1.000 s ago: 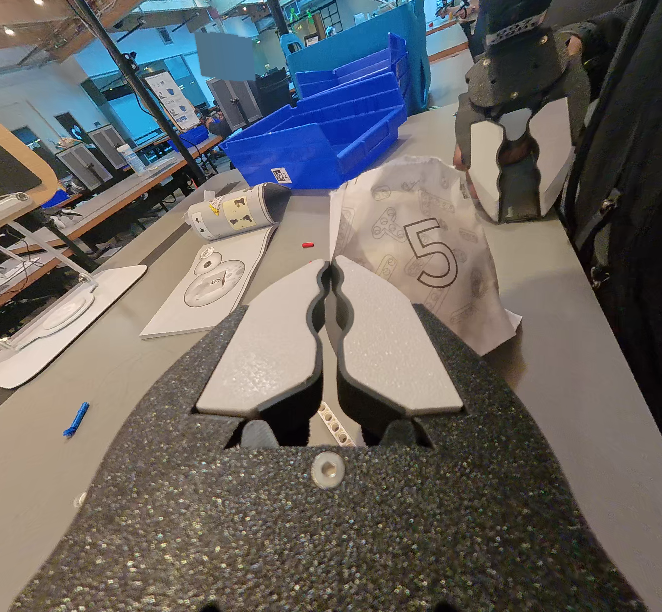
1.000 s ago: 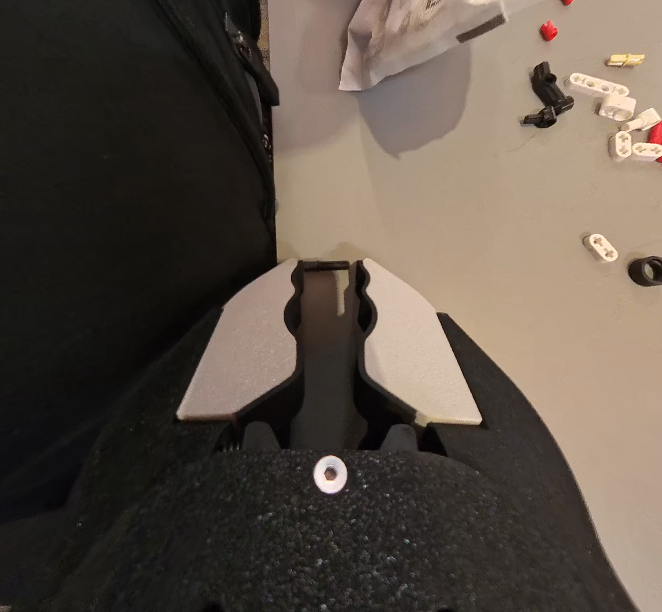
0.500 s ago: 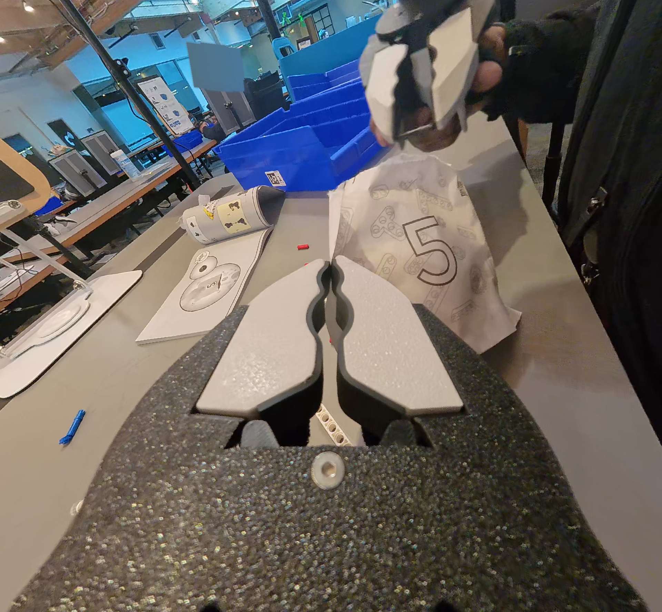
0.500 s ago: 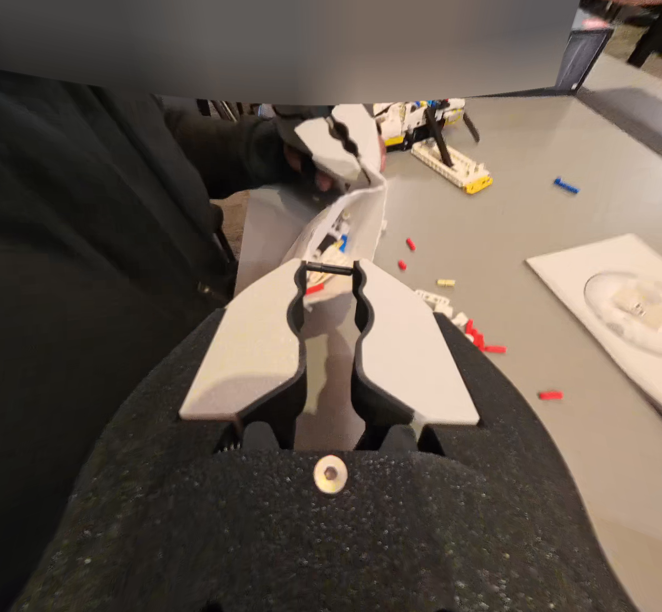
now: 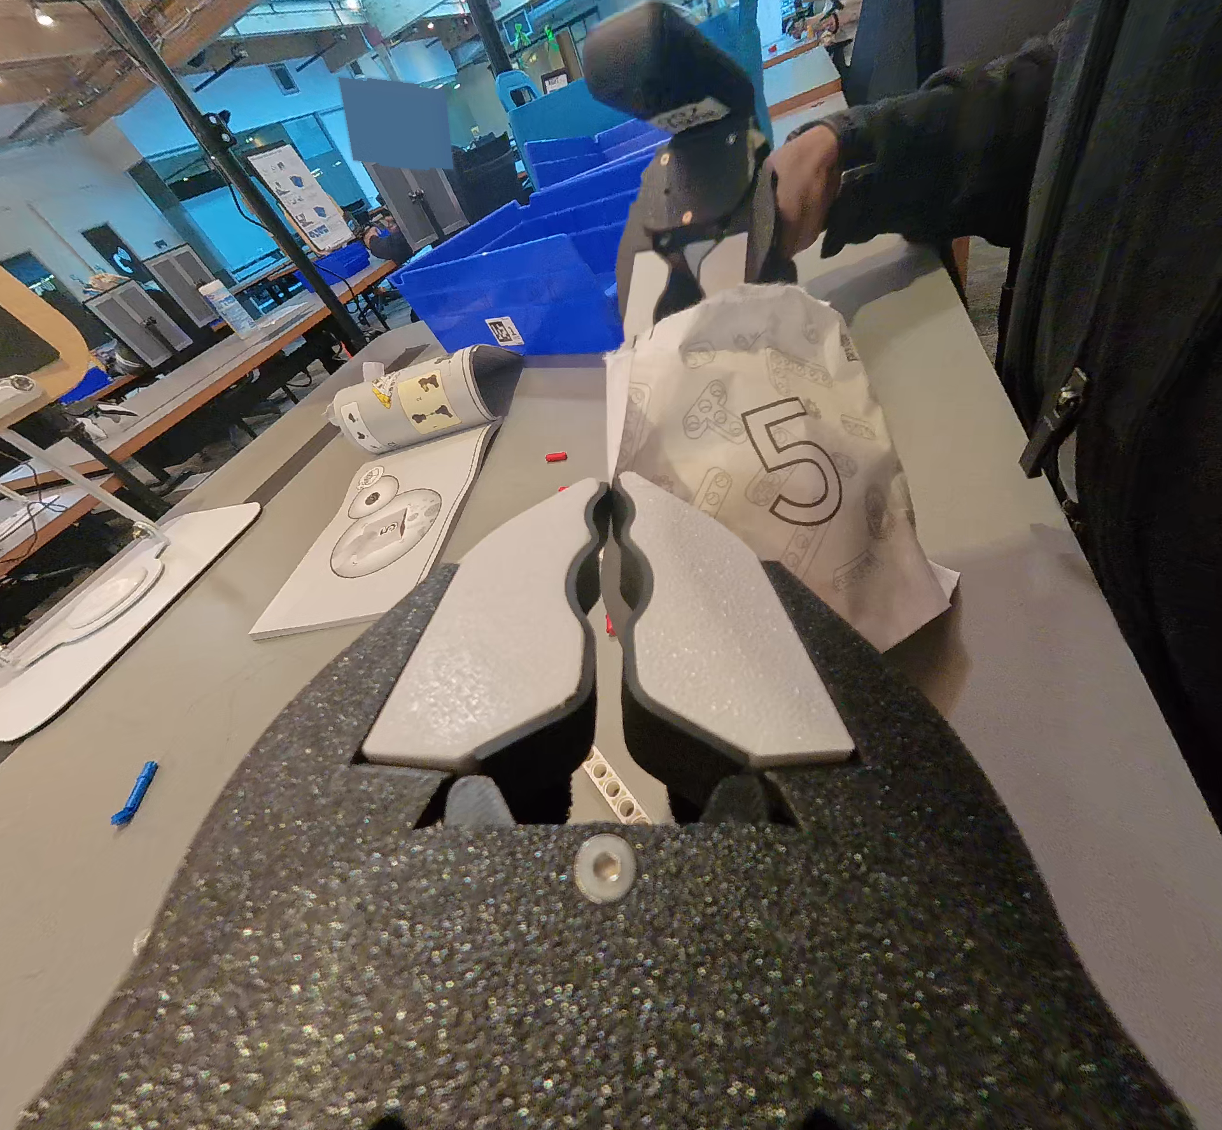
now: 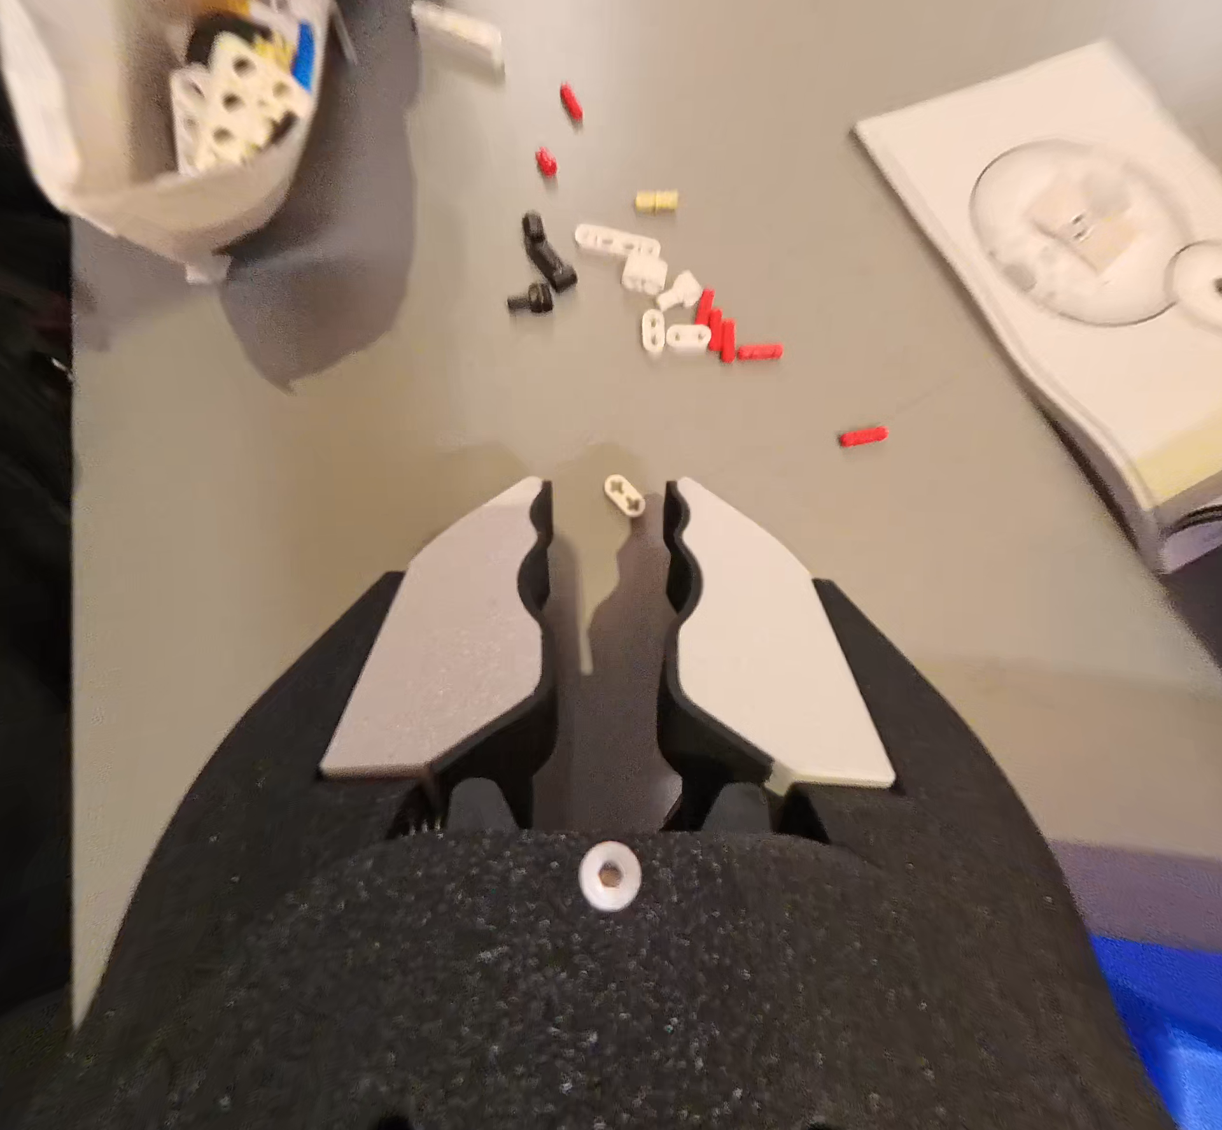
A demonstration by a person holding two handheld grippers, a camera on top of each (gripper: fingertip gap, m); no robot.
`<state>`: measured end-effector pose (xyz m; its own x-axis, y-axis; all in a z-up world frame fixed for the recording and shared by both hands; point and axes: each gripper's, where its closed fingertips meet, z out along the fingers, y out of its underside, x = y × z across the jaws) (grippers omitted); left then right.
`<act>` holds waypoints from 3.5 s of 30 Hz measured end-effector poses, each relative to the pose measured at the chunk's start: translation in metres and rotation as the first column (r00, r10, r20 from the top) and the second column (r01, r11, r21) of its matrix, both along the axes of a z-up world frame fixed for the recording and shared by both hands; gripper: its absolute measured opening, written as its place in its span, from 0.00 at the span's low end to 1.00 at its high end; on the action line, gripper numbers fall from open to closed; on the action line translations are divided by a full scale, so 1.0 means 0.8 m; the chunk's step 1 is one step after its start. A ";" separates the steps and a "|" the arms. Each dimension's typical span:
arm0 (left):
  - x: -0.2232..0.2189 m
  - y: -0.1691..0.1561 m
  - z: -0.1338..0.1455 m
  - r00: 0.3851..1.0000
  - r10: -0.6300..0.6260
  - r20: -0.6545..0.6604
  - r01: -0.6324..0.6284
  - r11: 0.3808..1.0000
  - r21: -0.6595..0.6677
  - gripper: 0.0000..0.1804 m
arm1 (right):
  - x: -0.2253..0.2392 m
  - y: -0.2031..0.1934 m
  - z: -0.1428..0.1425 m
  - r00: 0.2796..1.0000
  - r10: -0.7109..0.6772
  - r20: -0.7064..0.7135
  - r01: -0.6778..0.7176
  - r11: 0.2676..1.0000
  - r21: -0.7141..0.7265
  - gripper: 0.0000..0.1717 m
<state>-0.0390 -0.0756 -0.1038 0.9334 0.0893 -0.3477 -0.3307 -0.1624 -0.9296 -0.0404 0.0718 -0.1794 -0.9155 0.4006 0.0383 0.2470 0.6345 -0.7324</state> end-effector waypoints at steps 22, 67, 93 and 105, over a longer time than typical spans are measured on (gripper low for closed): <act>0.000 0.000 -0.001 1.000 0.000 0.004 0.000 1.000 0.001 0.00 | 0.041 -0.110 0.122 0.980 0.191 -0.063 -0.201 0.908 -0.367 0.05; 0.002 -0.003 -0.001 1.000 0.000 -0.006 0.000 1.000 -0.002 0.00 | -0.047 -0.065 -0.012 0.987 -0.148 0.061 0.146 0.989 0.031 0.11; 0.002 -0.007 0.001 1.000 0.003 -0.008 -0.003 1.000 -0.001 0.00 | -0.046 -0.055 -0.021 0.978 -0.180 0.105 0.171 0.981 0.088 0.10; 0.000 -0.006 -0.002 1.000 0.014 -0.001 -0.014 1.000 -0.017 0.00 | -0.044 -0.071 -0.006 0.991 -0.113 0.077 0.111 0.993 0.031 0.04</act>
